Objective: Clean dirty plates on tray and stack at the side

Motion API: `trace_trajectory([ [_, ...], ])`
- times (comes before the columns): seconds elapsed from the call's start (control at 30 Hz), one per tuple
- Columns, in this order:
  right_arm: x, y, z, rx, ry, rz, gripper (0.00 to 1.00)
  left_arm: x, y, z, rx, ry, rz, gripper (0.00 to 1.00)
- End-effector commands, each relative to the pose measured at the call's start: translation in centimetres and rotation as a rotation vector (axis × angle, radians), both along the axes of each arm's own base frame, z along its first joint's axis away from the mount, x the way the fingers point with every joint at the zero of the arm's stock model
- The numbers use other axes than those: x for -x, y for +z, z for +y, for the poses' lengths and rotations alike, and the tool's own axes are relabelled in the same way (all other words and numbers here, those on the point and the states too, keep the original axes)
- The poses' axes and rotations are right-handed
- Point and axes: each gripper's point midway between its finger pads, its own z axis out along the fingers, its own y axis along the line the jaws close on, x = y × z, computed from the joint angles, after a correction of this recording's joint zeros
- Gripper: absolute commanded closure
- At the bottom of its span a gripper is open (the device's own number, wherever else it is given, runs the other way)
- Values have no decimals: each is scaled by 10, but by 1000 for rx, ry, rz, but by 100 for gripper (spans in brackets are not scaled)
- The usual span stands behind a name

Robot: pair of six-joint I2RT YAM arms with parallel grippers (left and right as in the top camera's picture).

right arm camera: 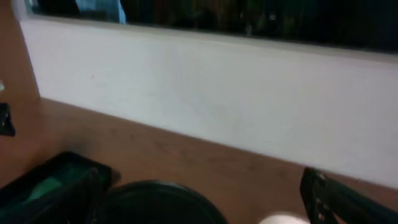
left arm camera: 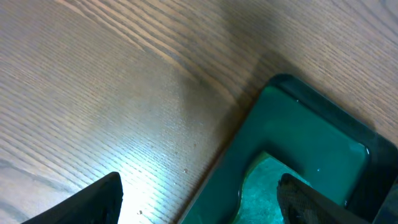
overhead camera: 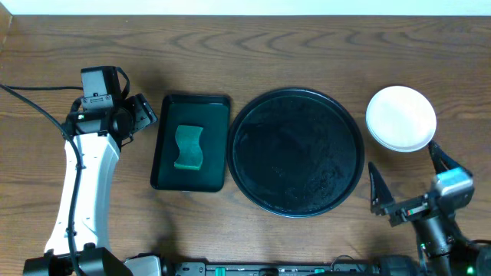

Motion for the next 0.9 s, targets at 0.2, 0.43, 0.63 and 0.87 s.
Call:
trace_trajectory([
  [0.2,2,-24,5,-13,28,-224,1,-3,7,3,-12,6,-17,20],
  [0.43,-15,-47,6,-24,29,-319,1,-3,7,3,-12,6,-17,20],
  [0.63,-22,-63,4,-29,19,-388,1,-3,7,3,-12,6,-17,20],
  [0.87,-35,-99,4,-23,12,-322,1,-3,7,3,-12,6,-17,20],
])
